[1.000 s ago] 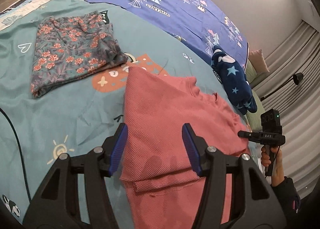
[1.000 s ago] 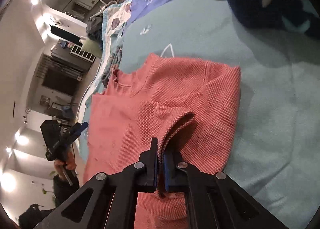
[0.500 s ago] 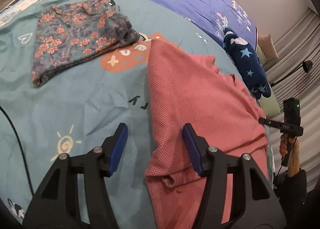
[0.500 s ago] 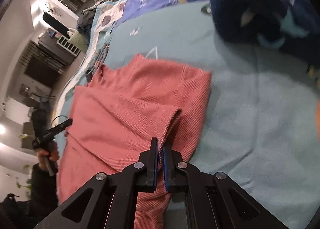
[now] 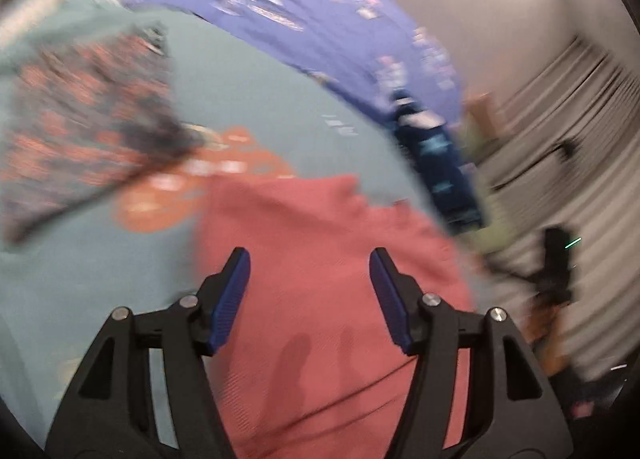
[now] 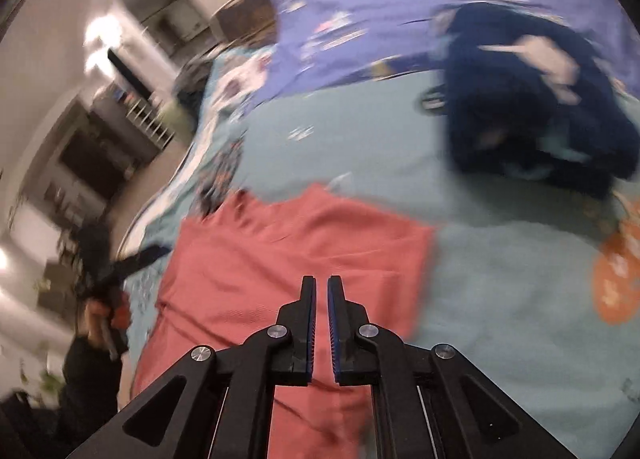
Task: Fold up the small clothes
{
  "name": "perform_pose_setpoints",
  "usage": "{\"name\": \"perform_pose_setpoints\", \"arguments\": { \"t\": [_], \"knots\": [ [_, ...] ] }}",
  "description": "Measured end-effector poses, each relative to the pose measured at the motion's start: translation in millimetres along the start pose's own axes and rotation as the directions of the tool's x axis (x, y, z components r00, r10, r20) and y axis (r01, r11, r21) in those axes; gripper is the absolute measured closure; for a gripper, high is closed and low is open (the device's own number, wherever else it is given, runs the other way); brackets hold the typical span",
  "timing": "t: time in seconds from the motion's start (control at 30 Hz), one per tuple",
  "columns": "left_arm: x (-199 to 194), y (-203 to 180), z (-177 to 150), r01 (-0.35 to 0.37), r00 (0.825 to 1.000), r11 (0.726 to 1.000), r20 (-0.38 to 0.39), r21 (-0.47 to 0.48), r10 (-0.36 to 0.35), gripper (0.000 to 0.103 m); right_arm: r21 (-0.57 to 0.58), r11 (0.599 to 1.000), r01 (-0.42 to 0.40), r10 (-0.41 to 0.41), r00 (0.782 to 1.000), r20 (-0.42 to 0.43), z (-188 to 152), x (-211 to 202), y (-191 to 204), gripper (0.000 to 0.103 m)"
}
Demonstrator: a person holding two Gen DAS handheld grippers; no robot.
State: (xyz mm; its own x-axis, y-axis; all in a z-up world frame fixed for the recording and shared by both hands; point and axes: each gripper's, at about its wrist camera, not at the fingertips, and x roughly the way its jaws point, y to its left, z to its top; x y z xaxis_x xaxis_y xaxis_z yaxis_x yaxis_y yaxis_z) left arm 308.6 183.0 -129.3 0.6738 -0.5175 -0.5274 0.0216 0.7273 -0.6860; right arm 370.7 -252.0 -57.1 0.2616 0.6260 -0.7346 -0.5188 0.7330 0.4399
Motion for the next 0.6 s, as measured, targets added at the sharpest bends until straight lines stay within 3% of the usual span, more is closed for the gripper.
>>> {"name": "perform_pose_setpoints", "arguments": {
  "t": [0.03, 0.1, 0.13, 0.2, 0.27, 0.33, 0.43, 0.53, 0.6],
  "knots": [
    [10.8, 8.7, 1.2, 0.047, 0.999, 0.997, -0.001, -0.060, -0.047, 0.041, -0.010, 1.000, -0.022, 0.022, 0.999, -0.036, -2.6, 16.2, 6.7, 0.097],
    [25.9, 21.4, 0.6, 0.030, 0.999, 0.992, -0.034, -0.119, -0.034, 0.043, -0.023, 1.000, -0.012, 0.010, 0.994, -0.107, -11.4, 40.8, 10.6, 0.097],
    [30.2, 26.3, -0.5, 0.032, 0.998, 0.991, -0.048, -0.127, -0.039, 0.046, -0.037, 0.999, 0.016, -0.022, 0.986, -0.165, -21.3, 55.0, 7.9, 0.097],
    [26.5, 30.4, 1.9, 0.051, 0.997, 0.994, -0.058, -0.101, -0.057, 0.048, -0.052, 0.999, 0.009, -0.018, 0.985, -0.174, -36.4, 56.5, -0.7, 0.101],
    [15.7, 32.2, 10.4, -0.038, 0.997, 0.996, -0.076, -0.082, 0.032, 0.048, -0.033, 0.999, 0.010, -0.016, 0.984, -0.178, -41.7, 41.8, -13.2, 0.101],
    [-0.6, 29.1, 17.9, -0.126, 0.992, 0.990, -0.037, -0.056, 0.124, 0.047, -0.046, 0.996, 0.075, -0.083, 0.979, -0.186, -38.2, 25.6, -15.8, 0.098],
    [-15.6, 2.2, 17.2, -0.039, 0.999, 0.998, -0.025, 0.056, 0.040, 0.046, -0.101, 0.981, 0.167, -0.177, 0.979, -0.101, -19.9, 8.9, 5.0, 0.086],
    [-5.6, -32.4, -6.7, 0.045, 0.996, 0.987, -0.077, 0.152, -0.033, 0.039, -0.090, 0.995, 0.043, -0.049, 0.997, -0.061, 7.6, 23.9, 21.1, 0.079],
    [7.1, -38.9, -26.5, 0.087, 0.988, 0.977, -0.139, 0.193, -0.060, 0.039, -0.121, 0.991, 0.056, -0.068, 0.993, -0.101, 14.1, 55.5, 32.1, 0.078]
  ]
}}
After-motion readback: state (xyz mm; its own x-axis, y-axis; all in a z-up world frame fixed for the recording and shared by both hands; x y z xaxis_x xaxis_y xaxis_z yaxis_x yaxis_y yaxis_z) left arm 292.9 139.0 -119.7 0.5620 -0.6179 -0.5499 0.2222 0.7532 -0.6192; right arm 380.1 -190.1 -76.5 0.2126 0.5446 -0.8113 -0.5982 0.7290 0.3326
